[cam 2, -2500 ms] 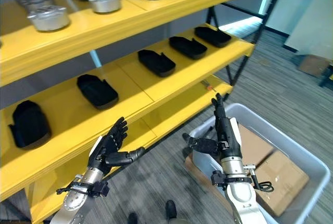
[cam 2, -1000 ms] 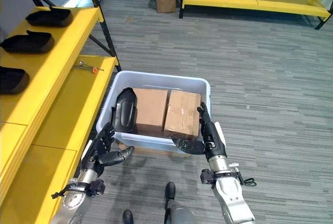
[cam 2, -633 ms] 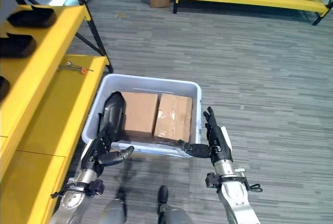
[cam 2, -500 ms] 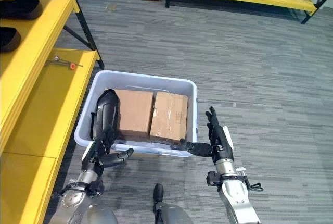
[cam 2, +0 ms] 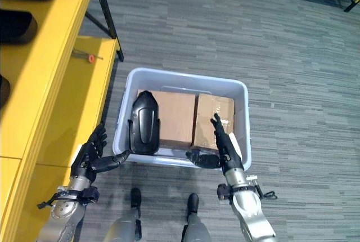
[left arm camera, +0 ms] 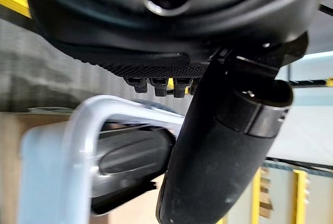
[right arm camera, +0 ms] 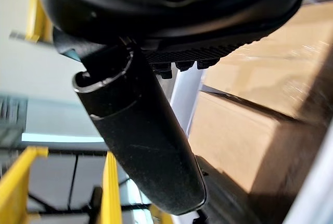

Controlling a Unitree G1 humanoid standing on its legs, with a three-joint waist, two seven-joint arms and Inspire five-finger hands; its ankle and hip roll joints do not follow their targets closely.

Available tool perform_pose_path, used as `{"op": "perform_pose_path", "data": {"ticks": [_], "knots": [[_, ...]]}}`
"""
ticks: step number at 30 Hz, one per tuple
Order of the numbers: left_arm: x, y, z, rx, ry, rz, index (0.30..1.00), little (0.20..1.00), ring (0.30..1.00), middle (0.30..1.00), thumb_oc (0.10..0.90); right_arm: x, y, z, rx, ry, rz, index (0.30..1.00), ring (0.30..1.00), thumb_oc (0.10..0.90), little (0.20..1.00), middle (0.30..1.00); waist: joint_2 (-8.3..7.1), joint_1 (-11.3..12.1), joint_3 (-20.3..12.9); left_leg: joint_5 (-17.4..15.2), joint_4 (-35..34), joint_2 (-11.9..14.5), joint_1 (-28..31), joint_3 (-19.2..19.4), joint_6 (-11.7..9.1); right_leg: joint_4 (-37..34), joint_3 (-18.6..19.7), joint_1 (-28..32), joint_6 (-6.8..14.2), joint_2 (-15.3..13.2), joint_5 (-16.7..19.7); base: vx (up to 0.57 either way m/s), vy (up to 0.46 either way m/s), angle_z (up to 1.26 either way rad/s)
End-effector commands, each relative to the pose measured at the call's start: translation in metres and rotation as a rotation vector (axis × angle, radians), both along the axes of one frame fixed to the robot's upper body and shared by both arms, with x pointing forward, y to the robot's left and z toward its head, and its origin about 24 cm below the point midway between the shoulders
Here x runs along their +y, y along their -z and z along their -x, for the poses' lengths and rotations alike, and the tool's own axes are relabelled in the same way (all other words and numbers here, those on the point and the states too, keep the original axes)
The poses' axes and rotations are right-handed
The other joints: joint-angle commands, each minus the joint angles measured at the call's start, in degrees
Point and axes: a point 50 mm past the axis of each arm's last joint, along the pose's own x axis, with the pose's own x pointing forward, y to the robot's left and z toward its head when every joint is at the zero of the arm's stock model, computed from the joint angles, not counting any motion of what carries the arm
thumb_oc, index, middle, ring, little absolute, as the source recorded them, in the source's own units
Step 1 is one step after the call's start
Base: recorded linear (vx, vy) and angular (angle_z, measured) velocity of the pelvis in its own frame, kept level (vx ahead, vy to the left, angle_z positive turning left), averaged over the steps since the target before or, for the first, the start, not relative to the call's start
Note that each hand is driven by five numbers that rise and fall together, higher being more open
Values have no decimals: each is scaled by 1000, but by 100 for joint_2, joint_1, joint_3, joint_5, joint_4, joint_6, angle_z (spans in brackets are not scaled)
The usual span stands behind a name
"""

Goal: Move parts from the plastic box to the shelf.

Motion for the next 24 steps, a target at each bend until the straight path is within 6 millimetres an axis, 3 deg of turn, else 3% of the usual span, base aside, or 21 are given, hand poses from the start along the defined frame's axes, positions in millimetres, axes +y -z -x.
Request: {"op": "perform_pose_path", "data": {"ticks": [1, 2, 3, 7, 12, 18, 19, 24], "knots": [[-6, -48, -7, -255, 60, 8, 1000, 1000, 1000, 1000, 900, -1, -62, -14, -311, -2, 129, 1000, 1000, 900, 1000, 1000, -123, 44, -248, -175, 504, 471, -364, -251, -76, 83, -117, 31, 295, -559, 440, -27, -67, 18], [-7, -53, -6, -269, 75, 12, 1000, 1000, 1000, 1000, 900, 2, -81, -33, -387, -5, 340, 1000, 1000, 900, 1000, 1000, -162, 223, -120, -129, 504, 483, -507, -344, -90, 85, -204, -24, 285, -535, 444, -18, -53, 23], [-7, -53, -7, -271, 73, 13, 1000, 1000, 1000, 1000, 900, 2, -81, -33, -389, -5, 340, 1000, 1000, 900, 1000, 1000, -160, 212, -119, -127, 506, 485, -515, -348, -91, 88, -207, -29, 284, -533, 444, -15, -71, 24], [-9, -52, -5, -260, 102, 13, 1000, 1000, 1000, 1000, 900, 7, -107, -55, -467, -23, 607, 1000, 1000, 900, 1000, 1000, -208, 423, 72, -53, 475, 520, -651, -462, -110, 144, -317, -132, 269, -480, 437, -26, -45, 13], [-9, -53, -4, -255, 123, 4, 1000, 1000, 1000, 1000, 900, 13, -127, -78, -548, -47, 1105, 1000, 1000, 900, 1000, 1000, -204, 647, 334, 33, 391, 572, -775, -613, -157, 182, -449, -193, 244, -397, 401, -17, -49, 14], [-4, -57, -8, -264, 120, -37, 1000, 1000, 1000, 1000, 900, 26, -133, -98, -620, -144, 1706, 1000, 1000, 900, 1000, 1000, -173, 903, 550, 163, 352, 519, -1094, -843, -215, 151, -650, -273, 240, -375, 377, -21, -53, 14], [-4, -57, -8, -265, 119, -36, 1000, 1000, 1000, 1000, 900, 27, -133, -98, -622, -144, 1709, 1000, 1000, 900, 1000, 1000, -165, 889, 549, 162, 358, 519, -1103, -848, -215, 153, -654, -277, 239, -374, 377, -28, -42, 22], [-5, -60, -10, -276, 125, -45, 1000, 1000, 1000, 1000, 900, 14, -134, -110, -635, -135, 2078, 1000, 1000, 900, 1000, 1000, -139, 1011, 736, 158, 501, 473, -1390, -967, -245, 163, -724, -373, 232, -364, 375, -29, -41, 16]]}}
